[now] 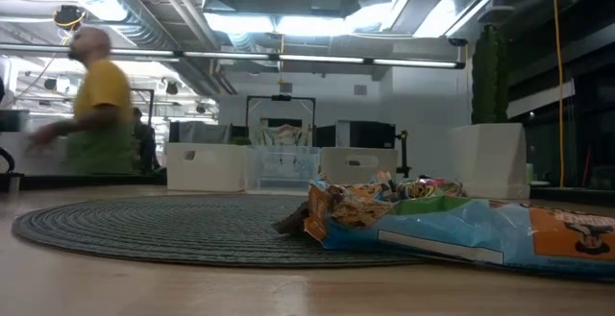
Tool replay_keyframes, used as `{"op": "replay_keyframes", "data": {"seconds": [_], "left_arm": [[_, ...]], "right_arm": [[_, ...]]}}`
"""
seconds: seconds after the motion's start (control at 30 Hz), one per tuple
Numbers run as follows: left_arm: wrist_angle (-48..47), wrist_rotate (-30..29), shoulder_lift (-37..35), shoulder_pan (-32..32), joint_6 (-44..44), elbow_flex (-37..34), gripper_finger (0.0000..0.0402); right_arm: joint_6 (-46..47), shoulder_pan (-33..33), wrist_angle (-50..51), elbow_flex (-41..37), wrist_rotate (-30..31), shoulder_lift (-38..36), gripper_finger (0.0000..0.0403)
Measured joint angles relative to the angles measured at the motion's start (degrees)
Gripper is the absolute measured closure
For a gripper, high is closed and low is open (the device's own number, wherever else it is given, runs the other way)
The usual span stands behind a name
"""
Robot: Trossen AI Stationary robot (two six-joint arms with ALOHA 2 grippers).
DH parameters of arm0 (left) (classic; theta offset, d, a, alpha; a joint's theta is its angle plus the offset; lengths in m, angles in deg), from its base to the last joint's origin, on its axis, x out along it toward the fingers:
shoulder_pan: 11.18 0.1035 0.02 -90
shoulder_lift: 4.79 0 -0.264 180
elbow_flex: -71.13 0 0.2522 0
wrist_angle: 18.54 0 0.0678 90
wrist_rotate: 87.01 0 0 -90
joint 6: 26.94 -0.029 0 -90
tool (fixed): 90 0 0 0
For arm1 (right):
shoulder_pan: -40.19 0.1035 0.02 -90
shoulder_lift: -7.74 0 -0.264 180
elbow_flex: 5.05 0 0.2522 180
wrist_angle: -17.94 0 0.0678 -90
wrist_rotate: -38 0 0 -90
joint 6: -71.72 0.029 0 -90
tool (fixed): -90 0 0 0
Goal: Pick and place Granola Bars by type
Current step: Put the blue granola bar into the gray bin
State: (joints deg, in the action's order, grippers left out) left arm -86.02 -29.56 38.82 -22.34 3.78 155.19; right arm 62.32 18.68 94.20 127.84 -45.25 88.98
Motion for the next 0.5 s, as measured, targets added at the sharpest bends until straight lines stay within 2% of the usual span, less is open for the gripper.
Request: {"op": "replay_keyframes", "data": {"seconds": [0.13, 0.33, 0.5], "left_arm": [[0.00, -0.82, 0.61, 0.00, 0.02, 0.00, 0.0233], [0.01, -0.88, 1.85, 0.00, 0.03, 0.00, 0.0233], [0.01, -0.86, 2.81, 0.00, 0.20, 0.00, 0.0233]], "right_arm": [[-0.52, -4.48, -0.11, -5.62, -4.49, 2.64, 0.0360], [-1.07, -8.69, -7.44, -20.95, -7.25, 4.89, 0.0359], [7.46, -9.42, -16.04, -28.60, -8.20, 6.35, 0.0359]]}}
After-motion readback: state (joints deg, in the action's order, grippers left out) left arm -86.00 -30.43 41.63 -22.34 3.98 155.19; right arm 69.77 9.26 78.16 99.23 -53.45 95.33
